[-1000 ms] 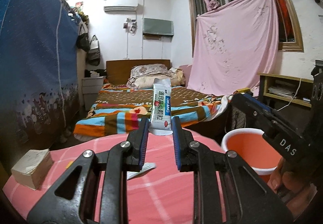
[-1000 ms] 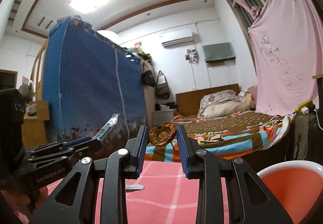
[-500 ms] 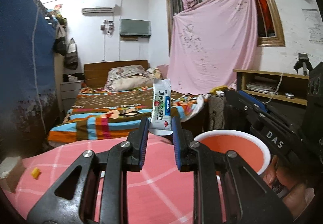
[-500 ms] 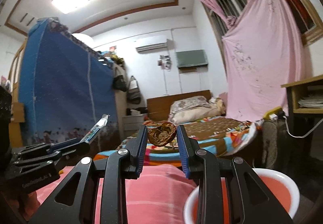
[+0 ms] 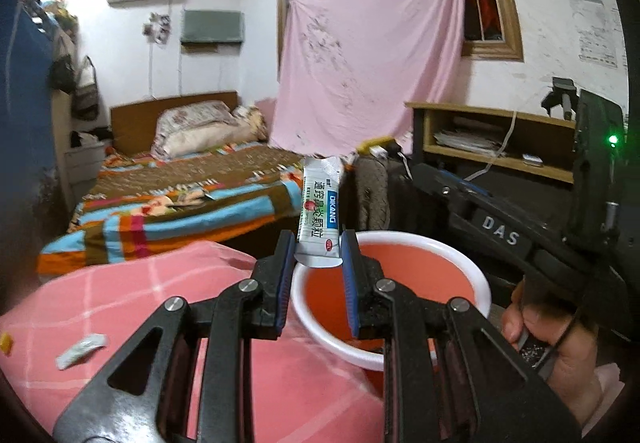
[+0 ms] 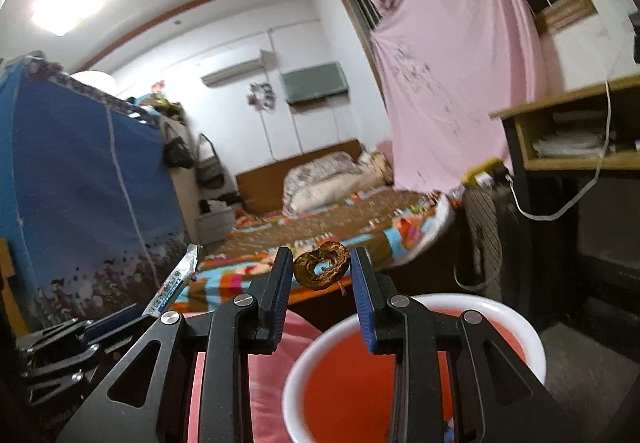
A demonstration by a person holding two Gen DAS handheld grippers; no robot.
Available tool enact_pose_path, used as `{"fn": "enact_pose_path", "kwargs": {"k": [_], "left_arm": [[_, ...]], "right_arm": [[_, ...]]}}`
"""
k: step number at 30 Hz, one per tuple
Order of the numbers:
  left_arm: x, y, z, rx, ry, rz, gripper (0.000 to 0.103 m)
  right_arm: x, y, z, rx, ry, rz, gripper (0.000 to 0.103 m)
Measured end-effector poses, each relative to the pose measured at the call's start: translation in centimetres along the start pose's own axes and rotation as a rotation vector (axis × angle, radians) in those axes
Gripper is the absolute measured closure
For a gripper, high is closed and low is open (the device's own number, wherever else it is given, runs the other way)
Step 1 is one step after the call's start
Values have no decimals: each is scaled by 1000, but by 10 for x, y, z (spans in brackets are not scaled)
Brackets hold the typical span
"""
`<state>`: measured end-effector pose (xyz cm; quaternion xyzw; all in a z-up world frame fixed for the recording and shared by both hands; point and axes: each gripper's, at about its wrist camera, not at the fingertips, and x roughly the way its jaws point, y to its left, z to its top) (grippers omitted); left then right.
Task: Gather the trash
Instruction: 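Carry toothpaste tube in left tool and brown piece in right tool over bucket, then open left tool over bucket while right tool releases brown piece into it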
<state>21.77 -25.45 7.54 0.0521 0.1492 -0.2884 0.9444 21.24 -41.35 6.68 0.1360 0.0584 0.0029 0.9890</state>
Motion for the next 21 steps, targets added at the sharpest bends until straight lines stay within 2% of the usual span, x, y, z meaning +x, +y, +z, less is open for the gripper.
{"fn": "enact_pose_path", "kwargs": {"k": [5, 10, 21], "left_arm": [[23, -12, -2, -18, 78, -46, 99], [42, -20, -5, -42, 153, -84, 99], [61, -23, -10, -103, 246, -117, 99]], "right_arm": [[6, -13, -3, 27, 63, -34, 75], [6, -22, -6, 40, 86, -48, 75], [11, -38, -6, 74, 137, -76, 75]]}}
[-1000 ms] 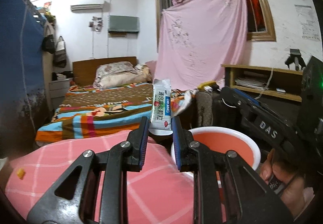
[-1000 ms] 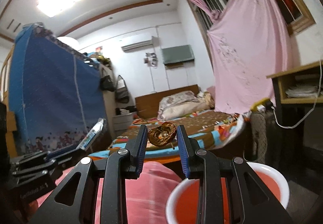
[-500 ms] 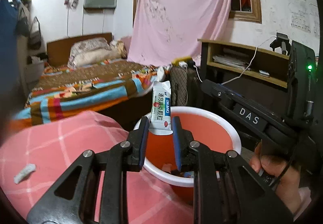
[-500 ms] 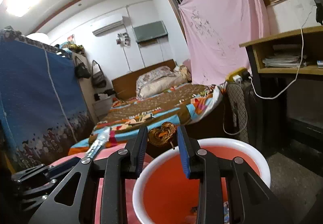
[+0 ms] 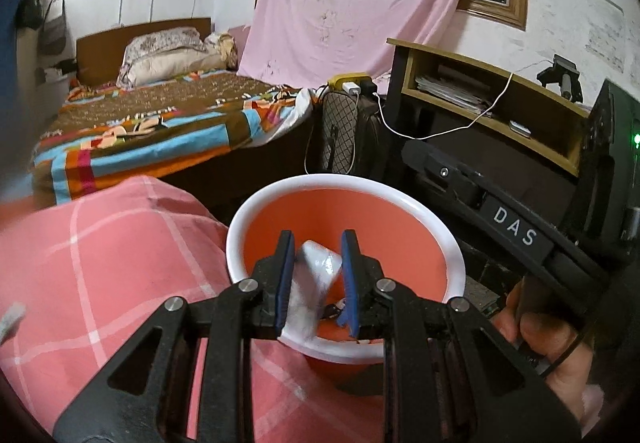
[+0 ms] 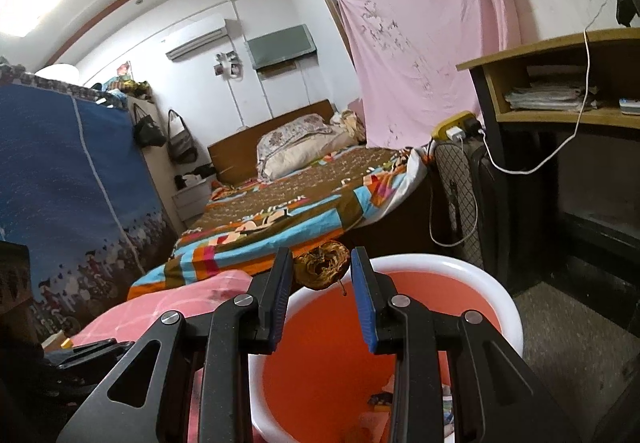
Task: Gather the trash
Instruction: 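Open left tool over bucket while right tool releases brown piece into it, then move both tools back over the remaining trash on the bedspread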
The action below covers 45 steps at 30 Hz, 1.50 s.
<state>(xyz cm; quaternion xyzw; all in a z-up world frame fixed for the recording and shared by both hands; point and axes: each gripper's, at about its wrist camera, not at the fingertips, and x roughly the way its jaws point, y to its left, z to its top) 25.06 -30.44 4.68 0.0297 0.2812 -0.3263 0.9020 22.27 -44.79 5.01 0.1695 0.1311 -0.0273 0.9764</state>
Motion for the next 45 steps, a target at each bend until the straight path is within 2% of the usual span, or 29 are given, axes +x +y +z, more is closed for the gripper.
{"fn": "enact_pose_path", "kwargs": {"k": [5, 9, 10, 16, 18, 20, 21, 22, 25, 29, 30, 32, 39, 45], "left_arm": [[5, 6, 3, -53, 20, -10, 98], [3, 13, 4, -94, 18, -2, 97], [1, 16, 4, -102, 10, 8, 96], [-16, 32, 5, -146, -43, 82, 83], [-24, 36, 5, -152, -68, 110, 75], [-35, 43, 5, -156, -98, 150, 69], [-39, 47, 4, -159, -108, 165, 65], [-44, 50, 4, -163, -116, 178, 63], [-58, 62, 1, -176, -145, 234, 49], [-78, 76, -5, -196, -217, 327, 21], [-88, 80, -9, -199, -254, 364, 14], [-101, 84, -13, -200, -309, 417, 14], [-138, 109, -24, -242, -378, 506, 14], [-173, 126, -33, -231, -437, 594, 14]], "right_arm": [[6, -6, -1, 22, 36, -15, 74], [8, -9, -2, 36, 49, -19, 58], [7, -9, -2, 39, 47, -18, 57], [5, -2, -1, 32, 29, -6, 54], [3, 3, 0, 22, 18, 1, 51], [1, 9, 0, 7, 1, 10, 42], [0, 11, 0, 2, -7, 14, 31], [-2, 14, 0, -3, -22, 20, 25], [-5, 22, 1, -10, -51, 40, 22], [-10, 37, 3, -27, -102, 60, 10], [-11, 40, 3, -29, -113, 62, 2], [-15, 48, 2, -36, -153, 75, 0], [-24, 84, 1, -86, -218, 174, 0], [-33, 132, -2, -153, -249, 255, 0]]}}
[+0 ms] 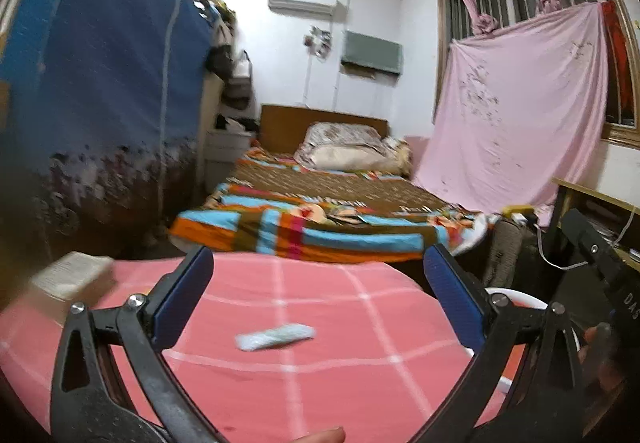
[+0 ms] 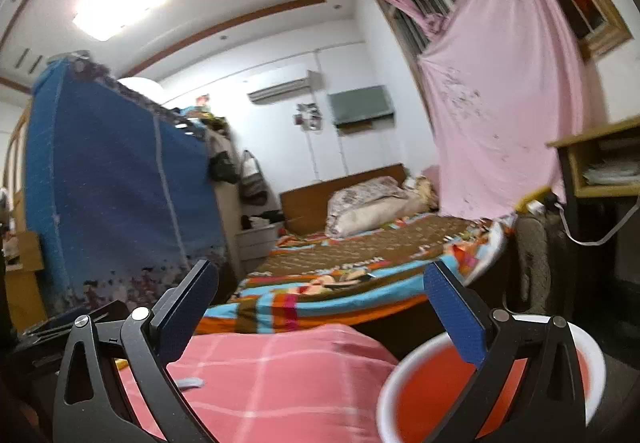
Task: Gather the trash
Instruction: 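Move both tools back over the remaining trash on the bedspread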
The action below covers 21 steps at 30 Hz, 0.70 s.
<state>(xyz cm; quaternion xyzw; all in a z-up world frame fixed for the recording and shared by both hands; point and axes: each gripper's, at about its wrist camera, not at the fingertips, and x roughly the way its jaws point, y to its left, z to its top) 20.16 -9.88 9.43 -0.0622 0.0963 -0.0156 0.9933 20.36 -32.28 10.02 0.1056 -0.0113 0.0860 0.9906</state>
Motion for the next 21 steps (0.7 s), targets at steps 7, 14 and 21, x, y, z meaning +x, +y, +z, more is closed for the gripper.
{"fn": "enact_pose_path", "kwargs": {"k": [7, 14, 21], "left_arm": [[-20, 56, 10, 16, -79, 98, 14], [-32, 106, 15, 38, -141, 164, 14], [-13, 144, 5, 37, -73, 188, 14]], "right_arm": [[10, 52, -3, -65, -12, 106, 0], [25, 99, -9, -144, -31, 163, 0], [68, 133, -29, -202, 152, 215, 0]]}}
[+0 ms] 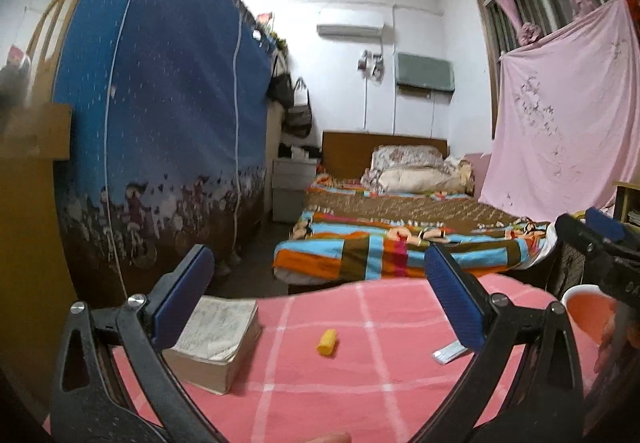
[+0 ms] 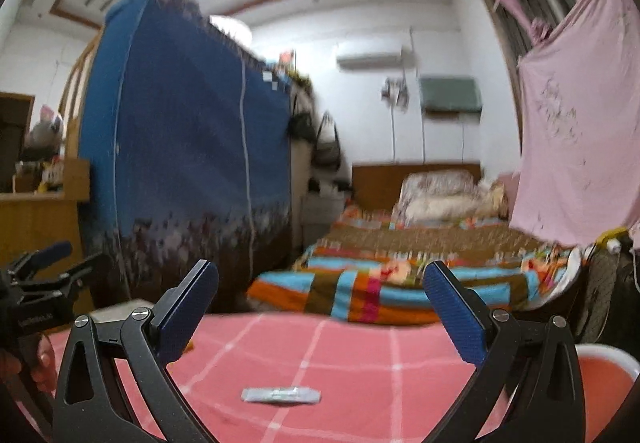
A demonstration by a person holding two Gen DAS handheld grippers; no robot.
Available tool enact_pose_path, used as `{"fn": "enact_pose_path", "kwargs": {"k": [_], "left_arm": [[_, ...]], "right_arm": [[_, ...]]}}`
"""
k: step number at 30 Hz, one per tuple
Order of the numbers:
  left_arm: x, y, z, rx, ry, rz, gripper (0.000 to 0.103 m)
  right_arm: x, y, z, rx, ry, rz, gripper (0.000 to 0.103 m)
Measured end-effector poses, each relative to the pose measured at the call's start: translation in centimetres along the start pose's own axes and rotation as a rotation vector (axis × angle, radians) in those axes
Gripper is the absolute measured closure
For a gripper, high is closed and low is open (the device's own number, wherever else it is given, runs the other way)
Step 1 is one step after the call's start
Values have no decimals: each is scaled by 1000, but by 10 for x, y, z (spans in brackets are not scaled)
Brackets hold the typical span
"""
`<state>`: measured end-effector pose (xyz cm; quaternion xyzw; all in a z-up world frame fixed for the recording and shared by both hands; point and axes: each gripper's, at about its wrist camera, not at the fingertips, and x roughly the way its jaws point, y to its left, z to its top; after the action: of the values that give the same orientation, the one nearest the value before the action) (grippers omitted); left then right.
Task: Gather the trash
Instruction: 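Move both tools back over the remaining trash on the bedspread, then grasp yellow cylinder with left tool while right tool grasps white-green packet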
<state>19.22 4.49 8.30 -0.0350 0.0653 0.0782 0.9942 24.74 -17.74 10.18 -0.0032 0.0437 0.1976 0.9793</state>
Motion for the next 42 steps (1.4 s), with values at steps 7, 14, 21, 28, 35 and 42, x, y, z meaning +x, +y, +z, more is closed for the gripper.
{"fn": "enact_pose_path", "kwargs": {"k": [7, 14, 21, 28, 35, 42], "left_arm": [[38, 13, -18, -33, 170, -29, 16], [73, 8, -33, -36, 360, -76, 35], [108, 1, -45, -41, 547, -107, 55], [120, 1, -53, -84, 614, -119, 60], [132, -7, -59, -58, 680, -140, 85], [134, -8, -59, -42, 688, -144, 103]], "right_arm": [[55, 12, -34, -5, 303, 41, 0], [83, 22, -60, -38, 493, 50, 0], [102, 32, -77, -55, 635, 87, 10], [108, 33, -86, -66, 706, 99, 16], [107, 30, -86, -55, 716, 91, 25], [107, 34, -87, -71, 724, 109, 35]]}}
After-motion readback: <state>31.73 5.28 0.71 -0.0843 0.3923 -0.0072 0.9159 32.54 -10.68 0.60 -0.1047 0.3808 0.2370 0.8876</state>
